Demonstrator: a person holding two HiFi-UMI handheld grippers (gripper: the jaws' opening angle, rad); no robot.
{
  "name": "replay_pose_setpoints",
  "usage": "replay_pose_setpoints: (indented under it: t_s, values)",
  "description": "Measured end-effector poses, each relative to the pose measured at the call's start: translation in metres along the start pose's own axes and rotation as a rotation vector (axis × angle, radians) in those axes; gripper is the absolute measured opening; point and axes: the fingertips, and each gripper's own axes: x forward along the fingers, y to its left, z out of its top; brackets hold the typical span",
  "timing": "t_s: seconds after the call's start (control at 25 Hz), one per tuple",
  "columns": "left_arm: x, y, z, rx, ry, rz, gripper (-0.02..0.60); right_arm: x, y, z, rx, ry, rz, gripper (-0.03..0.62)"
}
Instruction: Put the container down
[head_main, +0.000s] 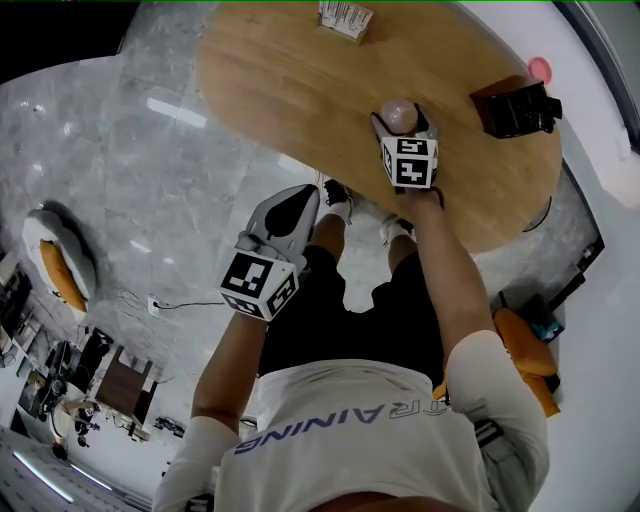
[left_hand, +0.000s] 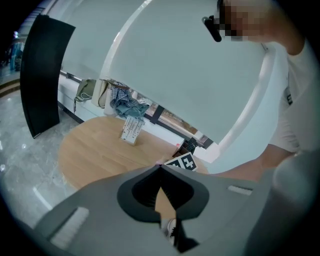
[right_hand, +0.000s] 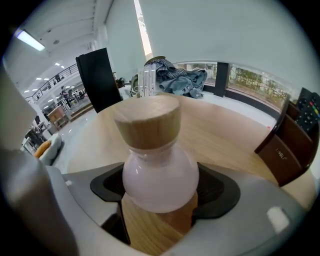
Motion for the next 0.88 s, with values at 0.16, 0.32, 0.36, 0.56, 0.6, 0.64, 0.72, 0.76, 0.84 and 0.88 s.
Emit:
replay_pose_setpoints:
  t_s: [0.16, 0.32, 0.36, 0.56, 0.6, 0.64, 0.72, 0.76, 0.84, 0.88]
  values:
    - [-0.003, -0.006, -0.004, -0.008, -0.008, -0.007, 0.000, 0.003, 0.000, -0.003, -0.043, -0.012, -0.022, 0.411]
    - [-0.009, -0.015, -0.010, -0.006, -0.002, -0.003, 0.000, -0.002, 0.002, 0.000, -0.060, -0.026, -0.012, 0.438]
    - [-0.010, -0.019, -0.011, -0.006, -0.002, -0.001, 0.000, -0.005, 0.001, 0.000, -0.058, -0.031, -0.004, 0.463]
    - [-0.019, -0.050, 0.006, 0.020, -0.032, -0.010, 0.000, -0.053, -0.006, -0.011, -0.040, -0.032, 0.056, 0.475]
    - [-0.022, -0.057, 0.012, 0.026, -0.044, -0.012, 0.000, -0.069, -0.006, -0.009, -0.031, -0.043, 0.074, 0.454]
    - [-0.026, -0.064, 0.018, 0.031, -0.057, -0.014, 0.000, -0.087, -0.007, -0.006, -0.018, -0.060, 0.090, 0.435]
    - [-0.035, -0.081, 0.032, 0.043, -0.089, -0.023, 0.000, -0.125, -0.009, 0.005, 0.019, -0.105, 0.119, 0.384]
    - [-0.041, -0.090, 0.039, 0.048, -0.106, -0.028, 0.000, -0.145, -0.009, 0.012, 0.039, -0.128, 0.133, 0.353]
    - [-0.053, -0.108, 0.055, 0.050, -0.140, -0.041, 0.000, -0.186, -0.009, 0.029, 0.069, -0.174, 0.159, 0.287]
    - [-0.059, -0.118, 0.064, 0.047, -0.159, -0.048, 0.000, -0.205, -0.009, 0.040, 0.079, -0.198, 0.171, 0.261]
